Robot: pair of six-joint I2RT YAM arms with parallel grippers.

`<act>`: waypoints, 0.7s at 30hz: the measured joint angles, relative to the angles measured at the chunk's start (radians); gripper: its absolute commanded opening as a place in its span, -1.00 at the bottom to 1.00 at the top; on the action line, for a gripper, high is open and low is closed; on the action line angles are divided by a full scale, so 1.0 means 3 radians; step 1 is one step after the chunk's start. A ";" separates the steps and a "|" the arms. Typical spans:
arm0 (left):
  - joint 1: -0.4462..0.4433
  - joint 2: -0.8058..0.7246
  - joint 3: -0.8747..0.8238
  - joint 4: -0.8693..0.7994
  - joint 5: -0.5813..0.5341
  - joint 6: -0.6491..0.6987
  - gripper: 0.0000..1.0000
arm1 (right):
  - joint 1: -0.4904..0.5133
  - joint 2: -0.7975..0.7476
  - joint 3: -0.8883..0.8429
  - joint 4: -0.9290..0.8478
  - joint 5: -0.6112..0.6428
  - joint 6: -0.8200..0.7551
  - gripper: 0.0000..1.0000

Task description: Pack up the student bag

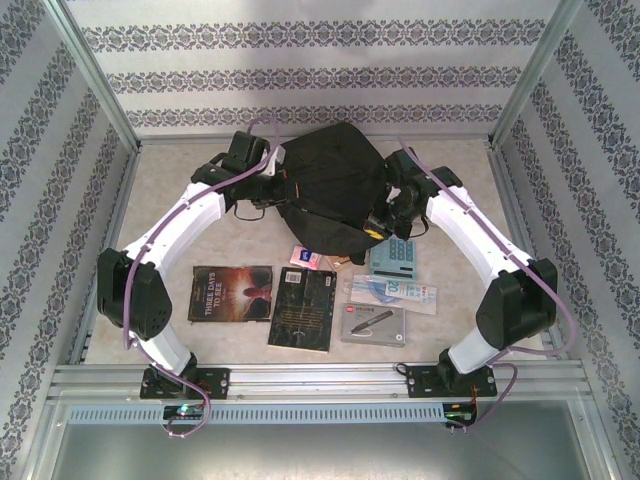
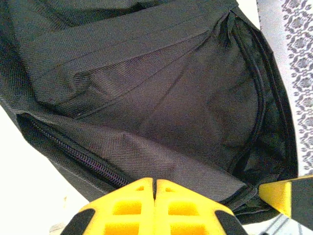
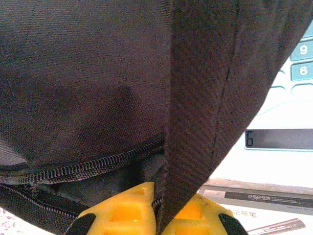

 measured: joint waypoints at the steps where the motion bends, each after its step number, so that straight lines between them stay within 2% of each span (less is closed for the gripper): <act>1: -0.0017 0.0005 0.0037 -0.0046 -0.0029 0.0051 -1.00 | 0.0020 0.0004 0.0013 -0.0003 0.0008 -0.0020 -1.00; 8: -0.0034 0.0132 0.0181 -0.0201 -0.0243 0.0268 -1.00 | 0.0195 0.0034 0.0067 -0.0100 0.0134 -0.0195 -1.00; 21: 0.0038 0.0209 -0.0067 -0.0300 -0.0810 0.0306 -1.00 | 0.0170 0.0037 0.0031 -0.0215 0.0319 -0.0284 -1.00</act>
